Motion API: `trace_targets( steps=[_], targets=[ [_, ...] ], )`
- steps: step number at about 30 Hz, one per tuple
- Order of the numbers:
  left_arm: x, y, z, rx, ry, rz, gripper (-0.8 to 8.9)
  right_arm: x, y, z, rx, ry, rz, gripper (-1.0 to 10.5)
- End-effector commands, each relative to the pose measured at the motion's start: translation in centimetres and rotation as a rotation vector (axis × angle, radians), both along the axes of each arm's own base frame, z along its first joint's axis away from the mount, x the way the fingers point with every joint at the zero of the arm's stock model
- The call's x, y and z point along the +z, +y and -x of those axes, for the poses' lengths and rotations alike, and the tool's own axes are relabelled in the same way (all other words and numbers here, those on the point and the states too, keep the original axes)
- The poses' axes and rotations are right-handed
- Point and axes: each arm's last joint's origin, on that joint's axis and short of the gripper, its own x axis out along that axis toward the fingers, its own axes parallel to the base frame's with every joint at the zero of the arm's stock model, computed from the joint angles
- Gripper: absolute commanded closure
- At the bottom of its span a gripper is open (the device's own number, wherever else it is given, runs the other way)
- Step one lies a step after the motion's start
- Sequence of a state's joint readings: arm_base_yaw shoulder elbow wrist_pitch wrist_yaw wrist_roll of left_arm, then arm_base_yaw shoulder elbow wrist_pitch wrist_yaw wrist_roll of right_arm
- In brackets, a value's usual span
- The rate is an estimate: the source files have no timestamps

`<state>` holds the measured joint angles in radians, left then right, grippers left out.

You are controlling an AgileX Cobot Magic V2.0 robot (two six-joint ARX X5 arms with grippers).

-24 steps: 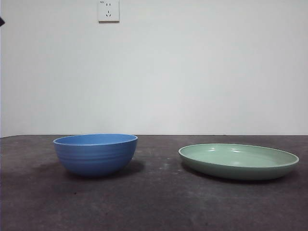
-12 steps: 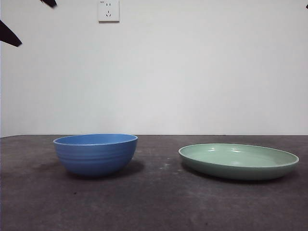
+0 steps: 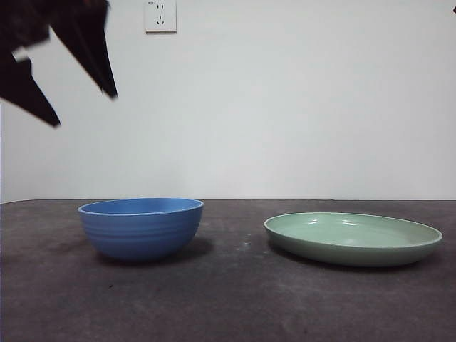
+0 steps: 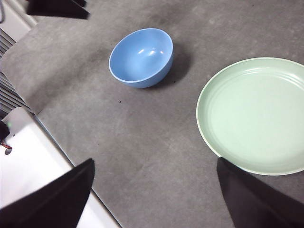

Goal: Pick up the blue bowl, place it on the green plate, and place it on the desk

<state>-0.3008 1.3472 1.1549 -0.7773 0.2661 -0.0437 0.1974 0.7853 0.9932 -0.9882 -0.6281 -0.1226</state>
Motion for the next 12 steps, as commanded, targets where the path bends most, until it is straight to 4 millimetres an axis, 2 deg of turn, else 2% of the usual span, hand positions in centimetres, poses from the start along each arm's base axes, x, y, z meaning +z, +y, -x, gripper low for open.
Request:
trace_targets(
  steps=[1,6,12],
  targets=[
    [-1.1,-0.6,-1.4,0.0,0.027,-0.032,3.49,0.6,0.1,0.0,-0.002,-0.015,-0.01,5.3],
    [-4.1,-1.2,-3.5,0.014,0.09,-0.081,3.49,0.6,0.1,0.0,-0.002,-0.015,-0.01,5.3],
    [-6.6,-1.8,-5.3,0.019,0.121,-0.099,3.5,0.6,0.1,0.0,-0.002,-0.015,-0.01,5.3]
  ],
)
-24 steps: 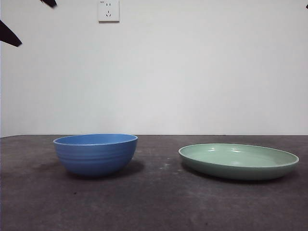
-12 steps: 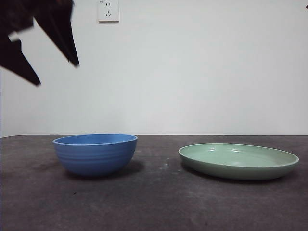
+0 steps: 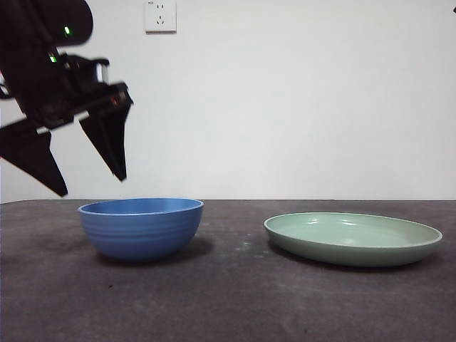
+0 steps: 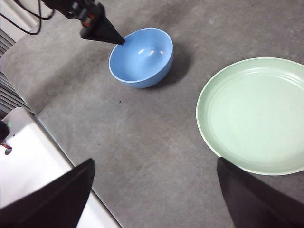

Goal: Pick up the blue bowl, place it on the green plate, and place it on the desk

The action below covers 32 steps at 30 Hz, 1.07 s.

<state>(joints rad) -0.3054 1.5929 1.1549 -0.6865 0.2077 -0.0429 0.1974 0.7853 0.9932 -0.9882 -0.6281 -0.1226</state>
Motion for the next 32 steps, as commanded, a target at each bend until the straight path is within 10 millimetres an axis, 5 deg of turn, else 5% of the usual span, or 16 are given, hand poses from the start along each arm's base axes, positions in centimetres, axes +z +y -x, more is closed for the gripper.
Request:
trace_targets(
  steps=[1,6,16,24,28,32],
  targets=[
    [-0.7,-0.4,-1.0,-0.005,-0.008,-0.007,3.5,0.6,0.1,0.0,-0.002,-0.015,-0.01,5.3],
    [-1.9,-0.6,-1.7,0.025,-0.002,-0.053,3.64,0.6,0.1,-0.1,-0.002,-0.016,-0.009,5.3],
    [-2.8,-0.8,-1.9,0.044,0.035,-0.058,6.1,0.6,0.1,0.0,-0.001,-0.016,-0.009,5.3],
    [-3.1,-0.8,-2.0,0.063,0.051,-0.053,6.41,0.6,0.1,0.0,-0.001,-0.016,-0.009,5.3],
    [-3.1,-0.8,-2.0,0.066,0.048,-0.051,7.95,0.6,0.1,0.0,-0.001,-0.017,-0.009,5.3],
    [-3.0,-0.8,-2.1,0.066,0.041,-0.048,8.04,0.6,0.1,0.0,-0.001,-0.017,-0.009,5.3]
  ],
)
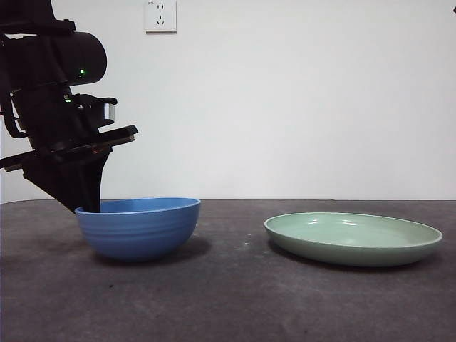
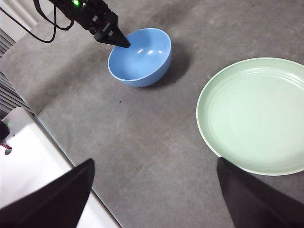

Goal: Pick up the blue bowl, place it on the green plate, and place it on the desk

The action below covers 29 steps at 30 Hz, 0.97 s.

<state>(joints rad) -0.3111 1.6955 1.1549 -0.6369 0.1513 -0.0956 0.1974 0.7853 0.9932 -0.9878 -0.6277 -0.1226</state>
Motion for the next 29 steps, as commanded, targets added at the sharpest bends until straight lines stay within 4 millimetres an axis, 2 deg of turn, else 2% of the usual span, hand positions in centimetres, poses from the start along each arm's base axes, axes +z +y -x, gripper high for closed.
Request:
trace_targets(
  steps=[1,5,8,12,15,19,23,29],
  targets=[
    [-0.1,-0.3,-0.6,0.002,-0.011,0.001,8.04,0.6,0.1,0.0,-0.001,-0.016,-0.009,5.3],
    [0.2,-0.4,-0.6,0.022,-0.015,0.021,8.04,0.6,0.1,0.0,-0.001,-0.016,-0.009,5.3],
    [1.3,-0.4,-0.4,0.023,-0.037,0.054,8.04,0.6,0.1,0.0,-0.001,-0.016,-0.009,5.3],
    [3.7,-0.9,0.0,0.013,-0.096,0.089,8.04,0.5,0.0,-0.1,-0.026,-0.019,0.012,5.3],
    [5.7,-1.6,0.5,-0.003,-0.131,0.11,8.04,0.5,-0.2,-0.2,-0.11,-0.01,0.055,5.3],
    [8.2,-3.5,0.9,-0.055,-0.181,0.139,8.04,0.4,-0.5,-0.4,-0.223,0.006,0.101,5.3],
    [9.6,-5.7,1.4,-0.107,-0.23,0.179,8.04,0.3,-0.6,-0.4,-0.265,0.019,0.107,5.3],
    [9.7,-9.1,1.6,-0.16,-0.252,0.229,8.04,0.1,-0.6,-0.2,-0.264,0.055,0.111,5.3]
  ],
)
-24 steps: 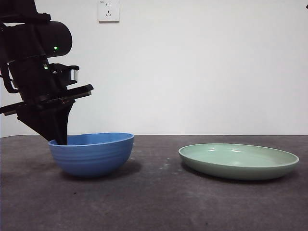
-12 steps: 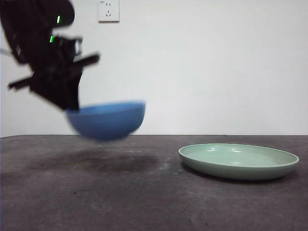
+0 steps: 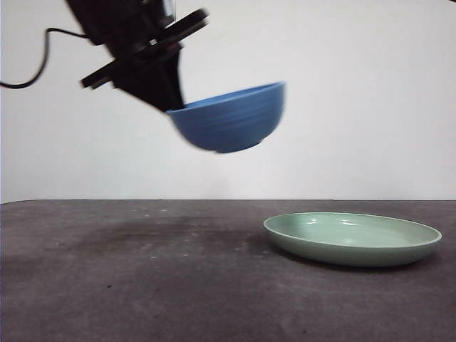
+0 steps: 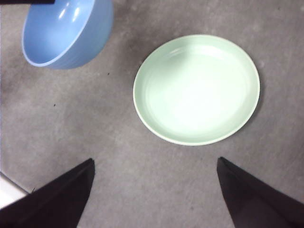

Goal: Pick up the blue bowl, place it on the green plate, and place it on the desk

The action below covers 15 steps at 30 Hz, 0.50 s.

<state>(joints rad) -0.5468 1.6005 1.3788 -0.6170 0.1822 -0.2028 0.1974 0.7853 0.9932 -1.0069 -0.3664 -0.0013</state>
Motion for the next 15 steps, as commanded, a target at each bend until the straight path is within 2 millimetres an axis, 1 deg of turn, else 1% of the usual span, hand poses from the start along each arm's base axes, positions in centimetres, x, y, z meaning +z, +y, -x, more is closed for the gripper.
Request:
trace_targets(
  steps=[1,6,9,15],
  targets=[
    [-0.3,-1.8,-0.8,-0.013,0.012,0.016,8.04,0.4,0.0,0.1,-0.004,0.004,-0.011,5.3],
    [-1.5,-5.3,-2.3,-0.058,0.041,0.005,8.04,0.6,-0.1,0.9,-0.005,-0.009,-0.014,5.3],
    [-2.2,-7.5,-3.4,-0.083,0.056,-0.005,8.04,0.8,-0.3,1.7,-0.006,-0.017,-0.016,5.3],
    [-4.3,-11.4,-5.9,-0.123,0.103,-0.048,8.04,1.0,-0.6,3.2,-0.012,-0.033,-0.025,5.3]
  ],
)
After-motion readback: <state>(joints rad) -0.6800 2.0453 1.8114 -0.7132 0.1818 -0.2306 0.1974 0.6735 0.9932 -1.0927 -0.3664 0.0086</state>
